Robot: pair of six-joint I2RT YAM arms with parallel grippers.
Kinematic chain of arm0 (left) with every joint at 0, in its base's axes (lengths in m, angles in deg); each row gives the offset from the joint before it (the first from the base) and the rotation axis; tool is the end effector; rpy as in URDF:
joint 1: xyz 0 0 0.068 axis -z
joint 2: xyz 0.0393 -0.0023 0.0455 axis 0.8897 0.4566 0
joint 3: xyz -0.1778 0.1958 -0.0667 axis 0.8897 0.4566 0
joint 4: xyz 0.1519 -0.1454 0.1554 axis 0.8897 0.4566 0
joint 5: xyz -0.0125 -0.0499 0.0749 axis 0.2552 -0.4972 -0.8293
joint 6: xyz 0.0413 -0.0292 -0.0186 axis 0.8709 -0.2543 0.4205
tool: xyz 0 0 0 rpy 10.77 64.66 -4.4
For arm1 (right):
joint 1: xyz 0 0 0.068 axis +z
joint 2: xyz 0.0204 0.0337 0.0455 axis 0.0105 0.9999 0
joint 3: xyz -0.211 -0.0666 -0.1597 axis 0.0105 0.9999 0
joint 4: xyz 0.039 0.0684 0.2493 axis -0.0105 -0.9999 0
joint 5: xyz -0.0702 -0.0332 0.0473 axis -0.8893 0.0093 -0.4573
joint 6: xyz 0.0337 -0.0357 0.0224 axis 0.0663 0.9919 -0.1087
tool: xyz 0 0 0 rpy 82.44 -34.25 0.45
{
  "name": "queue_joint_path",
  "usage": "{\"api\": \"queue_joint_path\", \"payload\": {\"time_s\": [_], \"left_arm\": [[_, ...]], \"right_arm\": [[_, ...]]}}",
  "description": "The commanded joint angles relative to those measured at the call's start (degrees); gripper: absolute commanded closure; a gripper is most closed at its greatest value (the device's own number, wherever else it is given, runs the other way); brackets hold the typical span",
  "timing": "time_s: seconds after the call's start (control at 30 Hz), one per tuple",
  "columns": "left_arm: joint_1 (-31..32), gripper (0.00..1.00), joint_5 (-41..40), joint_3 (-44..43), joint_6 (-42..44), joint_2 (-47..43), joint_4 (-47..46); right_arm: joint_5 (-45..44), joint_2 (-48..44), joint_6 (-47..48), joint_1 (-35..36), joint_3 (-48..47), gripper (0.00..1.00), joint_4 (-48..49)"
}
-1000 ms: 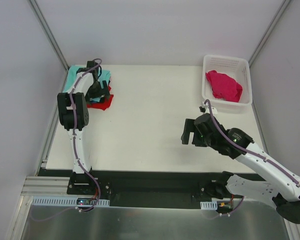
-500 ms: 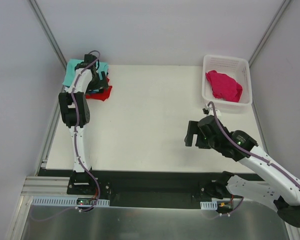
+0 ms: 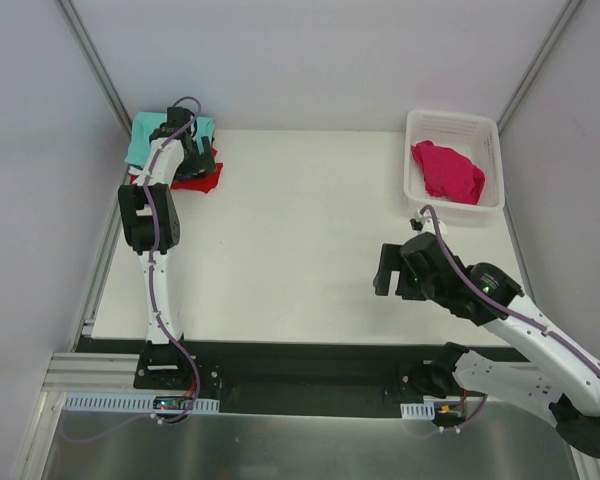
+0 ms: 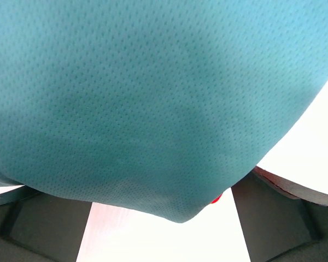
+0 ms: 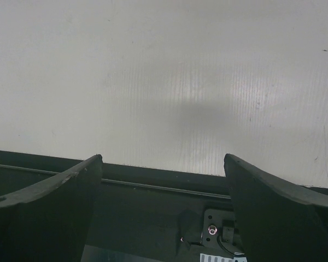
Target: Fold and stack the t-shirts
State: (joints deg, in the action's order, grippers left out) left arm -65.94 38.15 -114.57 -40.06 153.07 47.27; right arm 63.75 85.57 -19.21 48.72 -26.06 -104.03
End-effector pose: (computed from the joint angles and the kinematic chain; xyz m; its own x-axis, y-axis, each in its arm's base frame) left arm 0.5365 0.0310 0.2005 -0.7534 -0.2329 -0.6150 -0.2359 0.9686 -0.0778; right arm 0.1110 0.1061 0.3264 -0.6772 -0.1284 -0.7246 -0.2801 0.9555 0.0925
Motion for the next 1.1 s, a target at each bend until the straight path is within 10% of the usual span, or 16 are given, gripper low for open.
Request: {"api": "queue_joint_path", "payload": {"time_s": [0.0, 0.53, 1.07], "left_arm": [[-0.75, 0.01, 1.55, -3.59, 2.02, 1.31, -5.74], [-0.84, 0.01, 1.82, 1.67, 1.14, -5.60, -9.44], [7.40, 0.01, 10.70, 54.73, -15.29, -50.35, -0.13]], "right_arm": [[-1.08, -1.51, 0.38, -0.31, -3.49, 0.04, -2.97], [-1.69, -3.01, 0.29, -0.31, -3.58, 0.04, -4.12], [-2.84, 12.64, 4.94, -0.22, -6.50, 0.04, 1.67]]}}
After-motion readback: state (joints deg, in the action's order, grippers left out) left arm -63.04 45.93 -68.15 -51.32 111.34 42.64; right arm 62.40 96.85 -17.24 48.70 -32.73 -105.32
